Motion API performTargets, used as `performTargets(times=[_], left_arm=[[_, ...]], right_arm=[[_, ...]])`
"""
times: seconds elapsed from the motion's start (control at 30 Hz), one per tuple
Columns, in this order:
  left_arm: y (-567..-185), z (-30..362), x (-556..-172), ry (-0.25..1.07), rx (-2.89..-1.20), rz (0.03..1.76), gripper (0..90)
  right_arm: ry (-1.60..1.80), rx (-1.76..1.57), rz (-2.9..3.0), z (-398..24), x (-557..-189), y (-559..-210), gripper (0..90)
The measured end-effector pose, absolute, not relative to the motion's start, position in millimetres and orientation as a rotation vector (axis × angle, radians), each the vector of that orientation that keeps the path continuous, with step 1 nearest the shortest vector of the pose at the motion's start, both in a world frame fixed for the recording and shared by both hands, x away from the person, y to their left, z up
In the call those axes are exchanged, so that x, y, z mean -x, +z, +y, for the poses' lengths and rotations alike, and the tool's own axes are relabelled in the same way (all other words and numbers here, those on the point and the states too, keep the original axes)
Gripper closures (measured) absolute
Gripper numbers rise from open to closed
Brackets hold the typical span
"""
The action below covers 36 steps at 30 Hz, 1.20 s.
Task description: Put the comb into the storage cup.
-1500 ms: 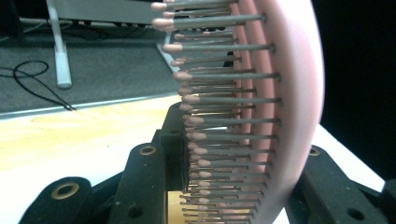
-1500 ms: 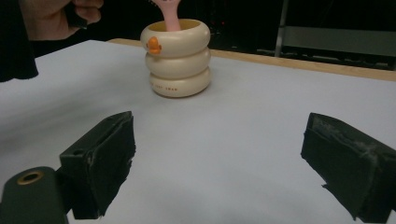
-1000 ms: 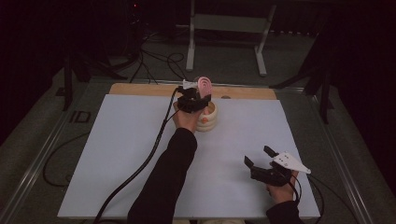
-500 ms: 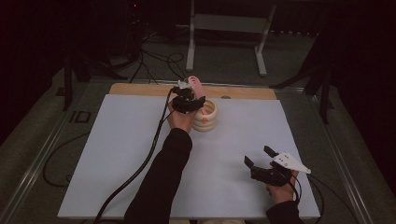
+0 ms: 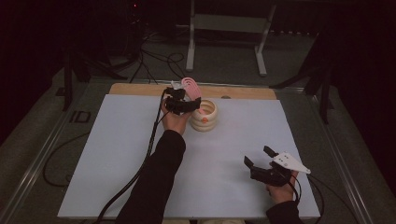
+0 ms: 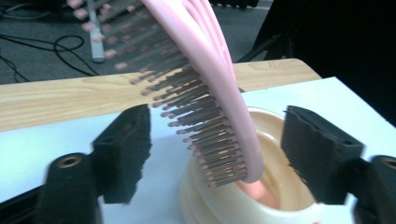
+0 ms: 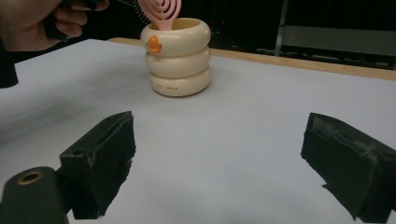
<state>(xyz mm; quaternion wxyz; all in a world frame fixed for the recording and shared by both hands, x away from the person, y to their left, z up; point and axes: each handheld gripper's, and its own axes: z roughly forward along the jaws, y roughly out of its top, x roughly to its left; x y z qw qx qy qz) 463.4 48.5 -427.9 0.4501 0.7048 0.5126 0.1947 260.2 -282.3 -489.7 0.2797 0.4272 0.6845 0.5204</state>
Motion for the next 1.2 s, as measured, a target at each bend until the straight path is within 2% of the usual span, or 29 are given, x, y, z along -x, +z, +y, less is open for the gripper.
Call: performTargets(times=[0.17,0.47,0.8,1.2], left_arm=[[-418.9,56.6,-457.1,0.532,-1.771,1.260,12.3],[-411.4,85.2,-450.0,0.488,-1.753,1.233,0.6],[-399.5,113.2,-425.5,0.581,-1.785,1.162,0.2],[-415.0,158.6,-385.0,0.555,-1.829,1.078,0.2]], right_arm=[[1.392,-1.140,1.841,-281.8,-260.3,-490.1,9.8],[1.390,-1.142,1.847,-281.0,-260.5,-490.8,9.8],[1.383,-1.139,1.858,-279.3,-260.8,-491.9,9.8],[1.380,-1.145,1.866,-277.9,-261.0,-492.7,9.8]])
